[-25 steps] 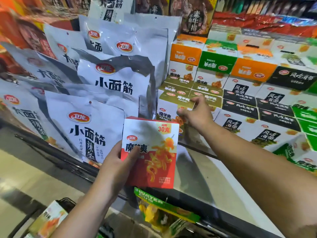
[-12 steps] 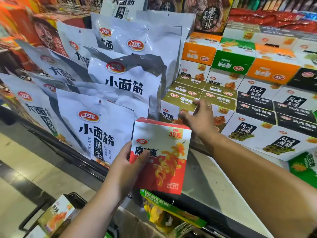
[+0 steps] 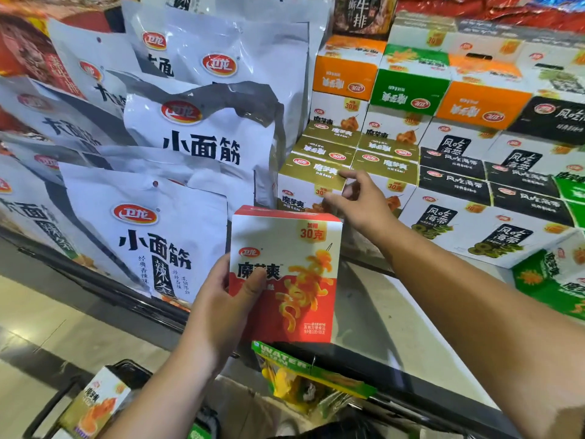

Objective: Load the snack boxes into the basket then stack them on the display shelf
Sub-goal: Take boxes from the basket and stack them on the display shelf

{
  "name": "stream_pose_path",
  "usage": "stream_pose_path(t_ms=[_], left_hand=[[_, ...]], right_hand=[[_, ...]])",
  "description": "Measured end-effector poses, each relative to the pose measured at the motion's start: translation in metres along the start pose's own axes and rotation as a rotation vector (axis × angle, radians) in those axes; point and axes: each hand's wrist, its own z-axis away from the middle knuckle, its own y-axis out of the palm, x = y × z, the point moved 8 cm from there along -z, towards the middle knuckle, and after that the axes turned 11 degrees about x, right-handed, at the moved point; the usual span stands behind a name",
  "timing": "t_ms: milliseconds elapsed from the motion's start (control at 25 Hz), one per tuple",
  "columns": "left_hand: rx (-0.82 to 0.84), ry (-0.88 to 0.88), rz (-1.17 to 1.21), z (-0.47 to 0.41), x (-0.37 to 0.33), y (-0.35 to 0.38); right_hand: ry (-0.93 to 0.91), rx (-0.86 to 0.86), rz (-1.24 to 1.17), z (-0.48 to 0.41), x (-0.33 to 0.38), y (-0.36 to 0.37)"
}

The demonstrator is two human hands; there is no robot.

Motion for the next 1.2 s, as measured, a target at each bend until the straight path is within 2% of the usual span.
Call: stream_pose_path(t_ms=[120, 240, 400, 520, 720, 880, 1040, 1200], left_hand=[[0.031, -0.002, 0.017, -0.004, -0.005, 0.008], [0.065, -0.004, -0.053, -0.010, -0.009, 0.019], [0.125, -0.046, -0.233, -0.023, -0.003, 0.043], [0.244, -0.061, -0.216, -0.034, 0.007, 0.076], [0.433, -0.103, -0.146, -0.035, 0.025, 0.146], [0.586, -0.085, -0.239, -0.017, 0.031, 0.204], [0.702, -0.100, -0.269, 0.016, 0.041, 0.269], [0.793, -0.073, -0.305, 0.069, 0.041, 0.340]], right_hand=[[0.053, 0.038, -0.228, 0.025, -0.008, -0.007], [0.102, -0.028, -0.411, 0.062, -0.020, -0.015], [0.075, 0.019, -0.532, 0.117, -0.023, -0.014], [0.087, 0.052, -0.542, 0.151, -0.026, -0.015], [0.150, -0.211, -0.573, 0.201, -0.062, -0.057], [0.136, -0.366, -0.610, 0.251, -0.087, -0.098], [0.126, -0.471, -0.626, 0.311, -0.111, -0.145], [0.114, -0.493, -0.613, 0.374, -0.134, -0.195]])
